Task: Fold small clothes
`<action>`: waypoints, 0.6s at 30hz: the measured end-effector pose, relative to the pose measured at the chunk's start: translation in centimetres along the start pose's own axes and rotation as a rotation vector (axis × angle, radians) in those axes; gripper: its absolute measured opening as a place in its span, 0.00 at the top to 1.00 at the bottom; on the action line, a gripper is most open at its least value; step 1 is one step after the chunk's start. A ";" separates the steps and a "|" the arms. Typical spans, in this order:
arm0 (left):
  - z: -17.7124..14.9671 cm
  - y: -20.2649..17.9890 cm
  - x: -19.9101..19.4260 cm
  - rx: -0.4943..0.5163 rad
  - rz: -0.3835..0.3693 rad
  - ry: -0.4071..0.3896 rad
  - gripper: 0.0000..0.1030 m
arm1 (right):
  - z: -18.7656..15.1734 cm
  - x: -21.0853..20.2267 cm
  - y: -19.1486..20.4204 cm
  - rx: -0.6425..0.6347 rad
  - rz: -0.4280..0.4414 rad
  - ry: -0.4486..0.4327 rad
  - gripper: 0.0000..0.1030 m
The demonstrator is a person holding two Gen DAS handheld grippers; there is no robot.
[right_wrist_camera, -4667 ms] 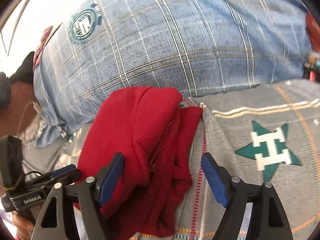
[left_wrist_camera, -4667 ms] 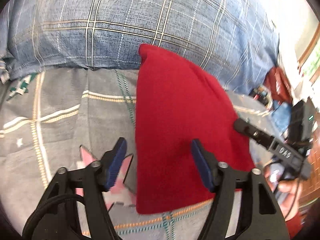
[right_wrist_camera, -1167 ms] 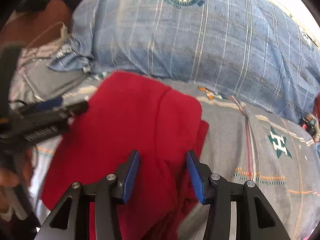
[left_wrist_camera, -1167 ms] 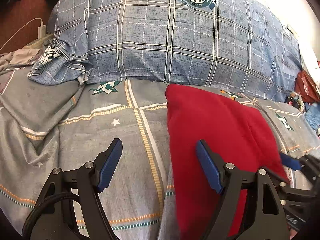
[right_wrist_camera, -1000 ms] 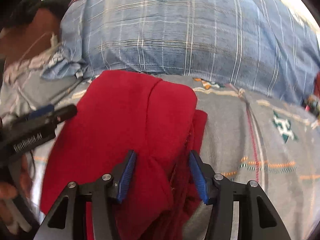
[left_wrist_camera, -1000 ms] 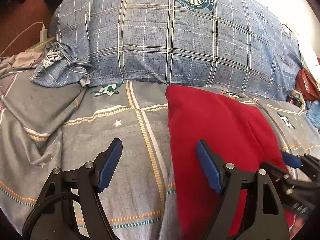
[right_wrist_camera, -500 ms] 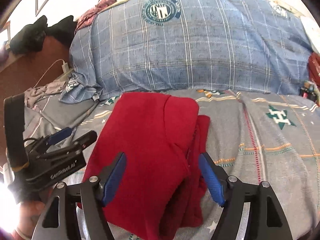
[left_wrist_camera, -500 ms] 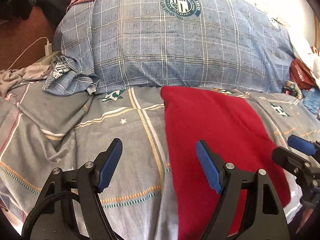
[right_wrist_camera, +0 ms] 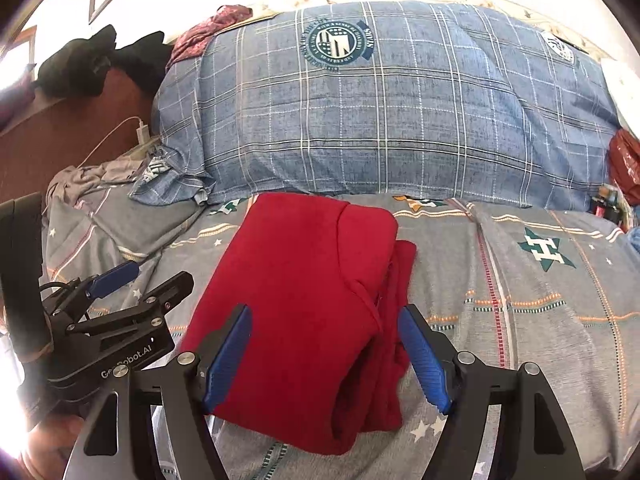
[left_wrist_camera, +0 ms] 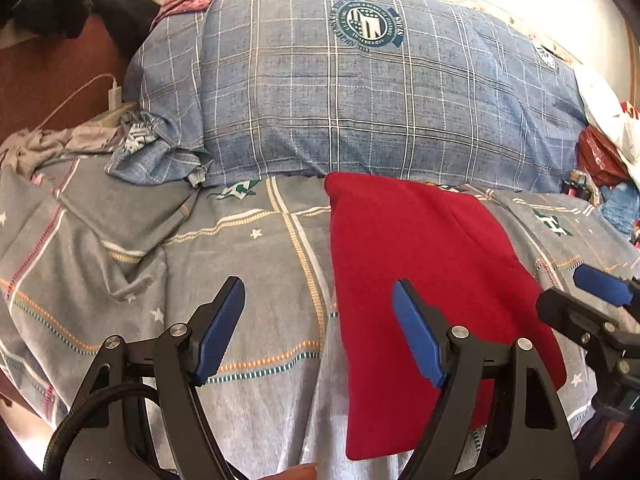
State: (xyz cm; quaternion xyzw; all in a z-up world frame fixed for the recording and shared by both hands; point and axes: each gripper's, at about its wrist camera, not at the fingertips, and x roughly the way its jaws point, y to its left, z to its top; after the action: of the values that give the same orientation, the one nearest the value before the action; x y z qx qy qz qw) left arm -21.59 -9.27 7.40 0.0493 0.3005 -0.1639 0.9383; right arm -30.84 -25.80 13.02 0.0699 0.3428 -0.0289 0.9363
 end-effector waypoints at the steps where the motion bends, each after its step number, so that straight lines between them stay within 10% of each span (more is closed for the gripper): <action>1: 0.0 0.1 0.1 0.000 0.003 0.002 0.25 | -0.1 0.1 0.0 0.000 0.002 0.004 0.29; 18: -0.1 1.0 1.3 -0.012 0.018 0.017 0.25 | -0.4 1.1 0.4 -0.013 -0.046 -0.001 0.22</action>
State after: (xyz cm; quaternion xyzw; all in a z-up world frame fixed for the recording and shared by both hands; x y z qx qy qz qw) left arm -20.29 -8.71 6.57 0.0476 0.3091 -0.1531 0.9374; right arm -30.15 -25.40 12.04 0.0559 0.3442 -0.0483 0.9360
